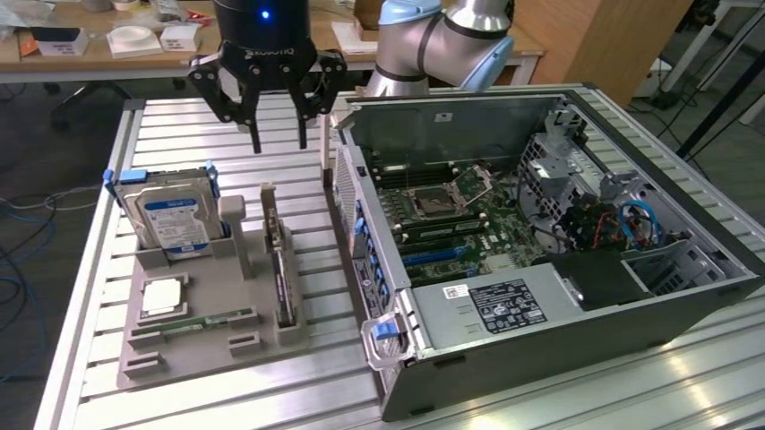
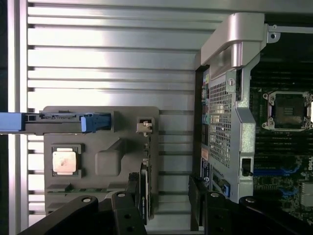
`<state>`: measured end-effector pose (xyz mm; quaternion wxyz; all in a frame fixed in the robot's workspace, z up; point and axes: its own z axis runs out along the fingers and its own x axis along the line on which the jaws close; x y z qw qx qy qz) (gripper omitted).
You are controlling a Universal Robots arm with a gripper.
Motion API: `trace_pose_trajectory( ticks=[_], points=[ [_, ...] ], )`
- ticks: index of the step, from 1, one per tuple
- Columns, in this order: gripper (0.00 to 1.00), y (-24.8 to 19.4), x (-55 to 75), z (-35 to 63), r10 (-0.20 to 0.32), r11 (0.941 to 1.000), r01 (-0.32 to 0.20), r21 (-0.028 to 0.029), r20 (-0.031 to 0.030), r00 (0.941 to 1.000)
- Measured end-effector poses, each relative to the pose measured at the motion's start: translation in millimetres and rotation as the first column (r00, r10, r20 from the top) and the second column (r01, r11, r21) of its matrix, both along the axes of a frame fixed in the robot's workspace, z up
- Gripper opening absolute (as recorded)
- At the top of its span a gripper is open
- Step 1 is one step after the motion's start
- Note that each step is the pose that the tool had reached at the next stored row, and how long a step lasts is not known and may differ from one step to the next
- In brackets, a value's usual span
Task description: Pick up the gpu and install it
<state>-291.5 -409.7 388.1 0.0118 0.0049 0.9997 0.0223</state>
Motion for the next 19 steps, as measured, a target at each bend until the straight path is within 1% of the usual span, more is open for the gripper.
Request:
trace_pose_trajectory(
  ticks=[19],
  points=[
    [0.53,0.0,0.0,-9.6,0.0,1.0,0.0,-0.0001,0.0001,1.0]
  ],
)
